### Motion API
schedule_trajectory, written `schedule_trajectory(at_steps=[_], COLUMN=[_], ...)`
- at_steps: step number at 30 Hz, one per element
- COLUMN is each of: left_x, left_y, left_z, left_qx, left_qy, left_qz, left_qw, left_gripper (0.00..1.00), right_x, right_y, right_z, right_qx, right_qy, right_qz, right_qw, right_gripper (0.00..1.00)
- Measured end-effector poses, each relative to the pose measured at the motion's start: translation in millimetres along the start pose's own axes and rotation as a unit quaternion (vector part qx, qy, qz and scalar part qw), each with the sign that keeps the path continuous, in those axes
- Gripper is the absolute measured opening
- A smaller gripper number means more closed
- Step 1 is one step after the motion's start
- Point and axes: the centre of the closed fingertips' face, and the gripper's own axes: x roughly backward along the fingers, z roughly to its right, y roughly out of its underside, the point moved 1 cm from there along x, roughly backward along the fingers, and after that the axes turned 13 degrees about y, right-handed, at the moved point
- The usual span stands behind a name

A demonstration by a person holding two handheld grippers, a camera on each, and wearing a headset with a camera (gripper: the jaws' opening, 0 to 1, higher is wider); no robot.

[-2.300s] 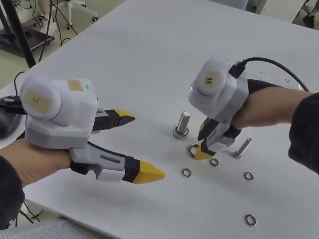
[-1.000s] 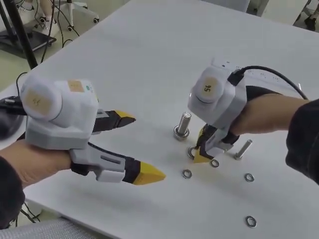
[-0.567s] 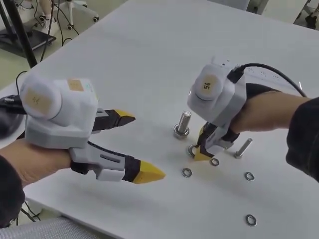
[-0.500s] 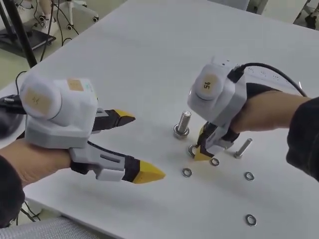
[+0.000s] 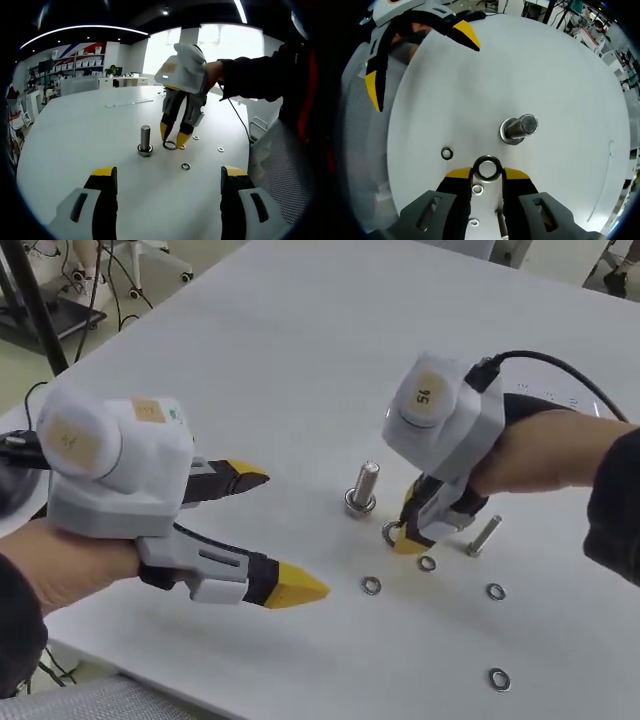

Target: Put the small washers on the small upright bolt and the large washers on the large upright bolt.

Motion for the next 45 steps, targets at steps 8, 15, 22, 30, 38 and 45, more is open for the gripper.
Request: schedule_trajectory(at_steps=[8,15,22,30,38,45], left_x=[-0.6,-0.5,0.1,0.5,0.0,1.2], left_y=[0.1,0.1,-0.4,-1.2,-1.0,0.1], left_z=[1.3,2.0,2.7,2.6,1.8,0.5], left_qx=[-0.001,-0.001,-0.002,-0.002,-0.002,0.000], left_qy=[0.002,0.003,0.004,0.004,0.004,0.002], left_qz=[0.001,0.001,0.001,0.002,0.001,0.002], left_qw=[1.0000,1.0000,1.0000,1.0000,1.0000,1.0000], left_gripper=[0.85,0.85,0.85,0.85,0.85,0.85], right_x=[24.2,41.0,49.8,60.7,62.1,56.0], right_y=[-4.6,-10.7,-18.7,-31.2,-45.7,-53.8], right_z=[3.0,8.1,14.7,25.7,33.4,36.6], right_qx=[-0.001,0.005,0.014,0.022,0.031,0.042], right_qy=[0.006,0.019,0.034,0.051,0.058,0.058], right_qz=[0.009,0.017,0.021,0.032,0.042,0.042], right_qw=[0.9999,0.9997,0.9991,0.9979,0.9969,0.9966], right_gripper=[0.23,0.23,0.23,0.23,0.23,0.23])
